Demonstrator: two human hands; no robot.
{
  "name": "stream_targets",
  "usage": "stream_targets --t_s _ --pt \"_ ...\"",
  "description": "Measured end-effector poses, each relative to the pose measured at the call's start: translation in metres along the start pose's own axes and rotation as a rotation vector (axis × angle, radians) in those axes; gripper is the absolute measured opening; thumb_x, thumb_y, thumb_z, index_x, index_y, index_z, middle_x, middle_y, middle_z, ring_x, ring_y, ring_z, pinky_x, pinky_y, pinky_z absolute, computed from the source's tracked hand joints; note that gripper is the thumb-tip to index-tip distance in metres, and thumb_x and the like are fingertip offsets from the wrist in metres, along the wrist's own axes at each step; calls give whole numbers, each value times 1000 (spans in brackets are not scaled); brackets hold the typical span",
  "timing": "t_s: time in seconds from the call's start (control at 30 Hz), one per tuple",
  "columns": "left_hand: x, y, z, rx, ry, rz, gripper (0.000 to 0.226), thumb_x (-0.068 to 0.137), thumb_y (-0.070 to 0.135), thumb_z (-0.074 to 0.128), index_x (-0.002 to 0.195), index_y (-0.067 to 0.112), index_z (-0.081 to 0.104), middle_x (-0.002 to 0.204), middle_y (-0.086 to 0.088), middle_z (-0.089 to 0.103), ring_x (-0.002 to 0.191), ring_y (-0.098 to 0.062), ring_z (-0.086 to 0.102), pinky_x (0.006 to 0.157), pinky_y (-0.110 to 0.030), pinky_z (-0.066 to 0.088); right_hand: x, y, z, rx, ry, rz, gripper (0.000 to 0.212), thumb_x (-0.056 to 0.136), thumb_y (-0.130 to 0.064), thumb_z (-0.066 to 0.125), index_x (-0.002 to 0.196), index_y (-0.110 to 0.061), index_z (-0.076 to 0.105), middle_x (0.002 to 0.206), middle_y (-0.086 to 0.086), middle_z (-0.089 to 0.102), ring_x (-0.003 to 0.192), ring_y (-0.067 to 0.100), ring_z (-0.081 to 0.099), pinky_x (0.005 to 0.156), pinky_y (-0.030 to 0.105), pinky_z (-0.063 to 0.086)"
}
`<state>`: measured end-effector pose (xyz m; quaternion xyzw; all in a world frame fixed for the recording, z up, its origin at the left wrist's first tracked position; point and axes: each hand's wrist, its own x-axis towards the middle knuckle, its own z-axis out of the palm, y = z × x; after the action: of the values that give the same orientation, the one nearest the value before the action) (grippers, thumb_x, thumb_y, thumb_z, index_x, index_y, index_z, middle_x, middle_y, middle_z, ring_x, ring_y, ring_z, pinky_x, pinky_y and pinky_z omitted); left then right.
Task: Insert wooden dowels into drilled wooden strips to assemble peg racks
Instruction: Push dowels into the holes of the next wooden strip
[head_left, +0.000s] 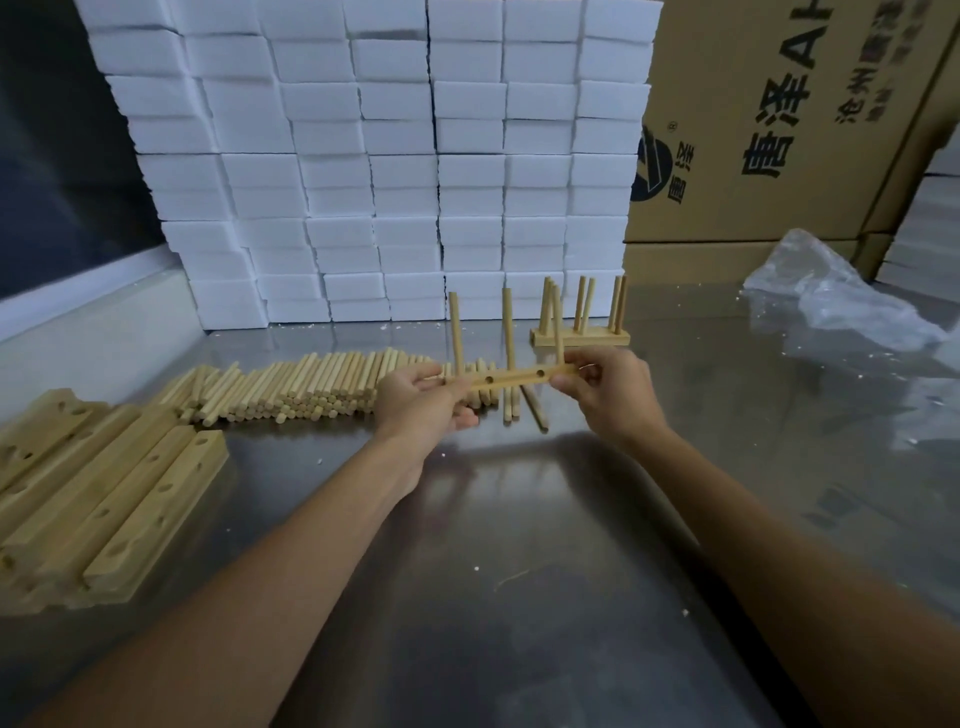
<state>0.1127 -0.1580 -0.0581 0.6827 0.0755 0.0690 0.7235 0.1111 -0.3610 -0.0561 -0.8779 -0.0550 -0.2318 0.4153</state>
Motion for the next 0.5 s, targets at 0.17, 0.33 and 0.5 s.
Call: stream_targets --t_s 0.17,0.33,0.5 --pt "14 10 43 40 -184 -79 30 93 2 62 122 6 55 93 -16 65 50 -21 69 59 -32 61 21 36 -14 -54 93 68 14 89 -13 72 101 -17 75 81 -9 66 76 1 59 75 14 49" --pt "40 15 87 66 -264 -177 9 96 -5 45 102 -4 51 88 -17 57 46 -20 65 60 -32 61 48 71 -17 -141 144 143 18 89 -13 72 107 -12 74 89 2 68 84 16 60 82 26 43" --pt "64 19 116 77 -350 -248 20 94 -9 40 112 -8 50 105 -20 53 57 -24 63 47 -26 57 76 96 -12 -214 177 307 18 88 -16 72 104 -9 73 93 7 66 101 28 62 84 31 45"
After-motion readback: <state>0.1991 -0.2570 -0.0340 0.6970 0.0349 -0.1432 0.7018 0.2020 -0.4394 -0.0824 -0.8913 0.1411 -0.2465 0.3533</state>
